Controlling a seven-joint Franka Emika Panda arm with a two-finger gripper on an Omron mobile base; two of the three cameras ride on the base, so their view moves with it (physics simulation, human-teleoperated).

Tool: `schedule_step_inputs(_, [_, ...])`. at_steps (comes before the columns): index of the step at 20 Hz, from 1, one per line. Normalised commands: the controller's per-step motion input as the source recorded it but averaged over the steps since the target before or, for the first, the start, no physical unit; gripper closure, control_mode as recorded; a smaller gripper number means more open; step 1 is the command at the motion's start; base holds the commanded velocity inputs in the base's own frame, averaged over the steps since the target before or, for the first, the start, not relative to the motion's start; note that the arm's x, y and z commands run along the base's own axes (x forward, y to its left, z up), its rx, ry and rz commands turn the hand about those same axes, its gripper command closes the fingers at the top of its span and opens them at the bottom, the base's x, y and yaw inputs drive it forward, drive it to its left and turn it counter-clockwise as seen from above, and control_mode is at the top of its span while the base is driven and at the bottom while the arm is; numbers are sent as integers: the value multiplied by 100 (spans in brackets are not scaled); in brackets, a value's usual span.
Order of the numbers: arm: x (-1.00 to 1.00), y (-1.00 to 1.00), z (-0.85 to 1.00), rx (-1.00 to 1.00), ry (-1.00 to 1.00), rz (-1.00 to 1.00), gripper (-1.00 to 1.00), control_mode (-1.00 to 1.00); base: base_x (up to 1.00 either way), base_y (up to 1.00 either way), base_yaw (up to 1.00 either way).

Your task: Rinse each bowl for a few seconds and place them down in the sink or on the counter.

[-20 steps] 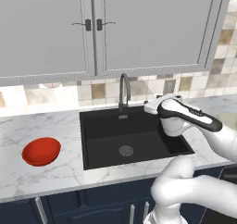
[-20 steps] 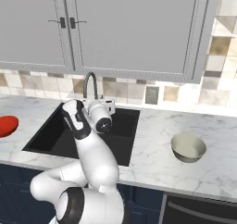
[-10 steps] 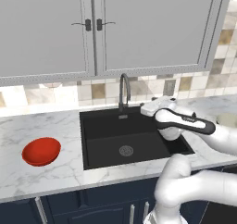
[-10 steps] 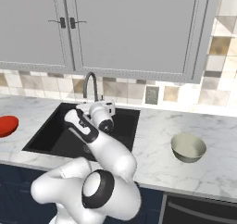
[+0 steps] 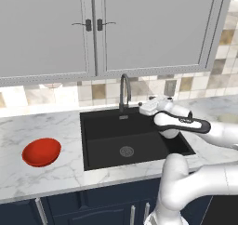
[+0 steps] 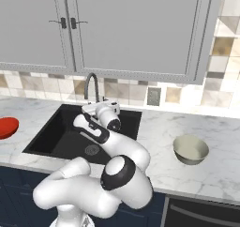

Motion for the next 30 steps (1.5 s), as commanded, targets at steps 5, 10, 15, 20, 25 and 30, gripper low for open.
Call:
schedule_step_inputs(5, [34,1,-6,0,0,0,-100,-100,0,0,0])
schedule_step_inputs(10, [25,3,-3,0,2,0,-100,-100,0,0,0])
schedule_step_inputs(15, [24,1,-5,0,3,0,-100,-100,0,0,0])
schedule_step_inputs(20, [30,1,-9,0,1,0,-100,-100,0,0,0])
schedule_step_inputs(25, [29,8,-20,0,0,0,-100,-100,0,0,0])
schedule_step_inputs(30, [27,10,-32,0,0,0,-100,-100,0,0,0])
